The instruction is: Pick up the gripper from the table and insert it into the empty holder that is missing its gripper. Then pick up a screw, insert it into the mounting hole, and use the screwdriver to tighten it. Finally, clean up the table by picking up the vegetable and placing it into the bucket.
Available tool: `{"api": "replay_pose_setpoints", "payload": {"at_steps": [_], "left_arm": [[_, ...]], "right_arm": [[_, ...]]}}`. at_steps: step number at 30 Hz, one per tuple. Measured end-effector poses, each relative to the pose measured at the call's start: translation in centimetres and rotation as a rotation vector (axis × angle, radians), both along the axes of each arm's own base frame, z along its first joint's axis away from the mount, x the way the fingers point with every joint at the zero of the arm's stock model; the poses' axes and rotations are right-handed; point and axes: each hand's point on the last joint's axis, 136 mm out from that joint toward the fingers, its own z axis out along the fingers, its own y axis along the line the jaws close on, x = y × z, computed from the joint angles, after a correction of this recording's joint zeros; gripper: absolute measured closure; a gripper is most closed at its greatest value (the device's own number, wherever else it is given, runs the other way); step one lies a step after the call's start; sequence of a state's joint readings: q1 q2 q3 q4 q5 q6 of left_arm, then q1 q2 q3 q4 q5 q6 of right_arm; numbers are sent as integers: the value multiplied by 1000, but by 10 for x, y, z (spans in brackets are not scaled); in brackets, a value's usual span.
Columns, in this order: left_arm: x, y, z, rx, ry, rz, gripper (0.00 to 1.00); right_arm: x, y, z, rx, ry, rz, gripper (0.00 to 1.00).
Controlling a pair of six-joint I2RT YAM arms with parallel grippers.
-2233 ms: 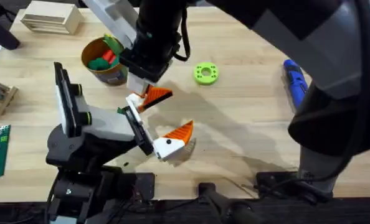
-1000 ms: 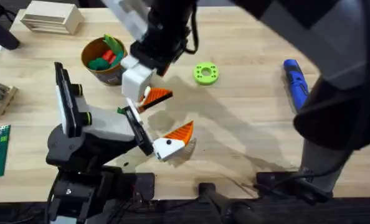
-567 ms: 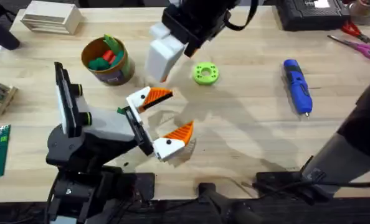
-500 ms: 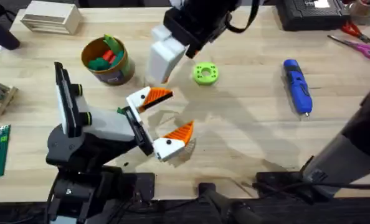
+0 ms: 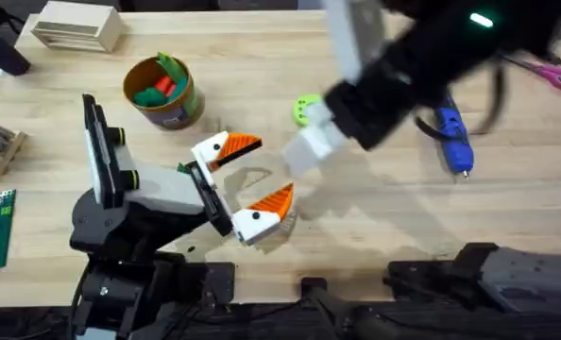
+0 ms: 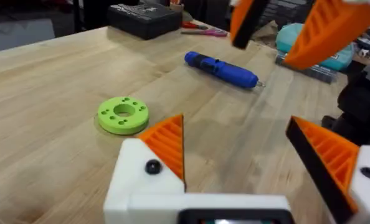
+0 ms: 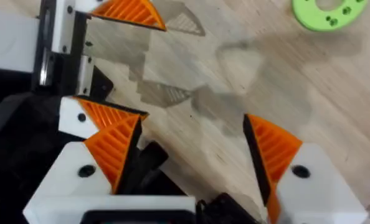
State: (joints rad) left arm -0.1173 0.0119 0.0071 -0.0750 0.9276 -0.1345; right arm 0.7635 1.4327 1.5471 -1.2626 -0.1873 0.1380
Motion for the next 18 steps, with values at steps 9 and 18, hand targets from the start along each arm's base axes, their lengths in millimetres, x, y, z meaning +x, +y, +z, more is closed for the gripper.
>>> {"api": "replay_pose_setpoints", "payload": {"at_steps": [9,18], "left_arm": [[0,0,0,2,-3,0,350],[0,0,0,4,-7,0,993]], "right_arm": [[-36,-36,17,196,-138,-113,38],[-64,-97,10,303,-234,-380,12]]}}
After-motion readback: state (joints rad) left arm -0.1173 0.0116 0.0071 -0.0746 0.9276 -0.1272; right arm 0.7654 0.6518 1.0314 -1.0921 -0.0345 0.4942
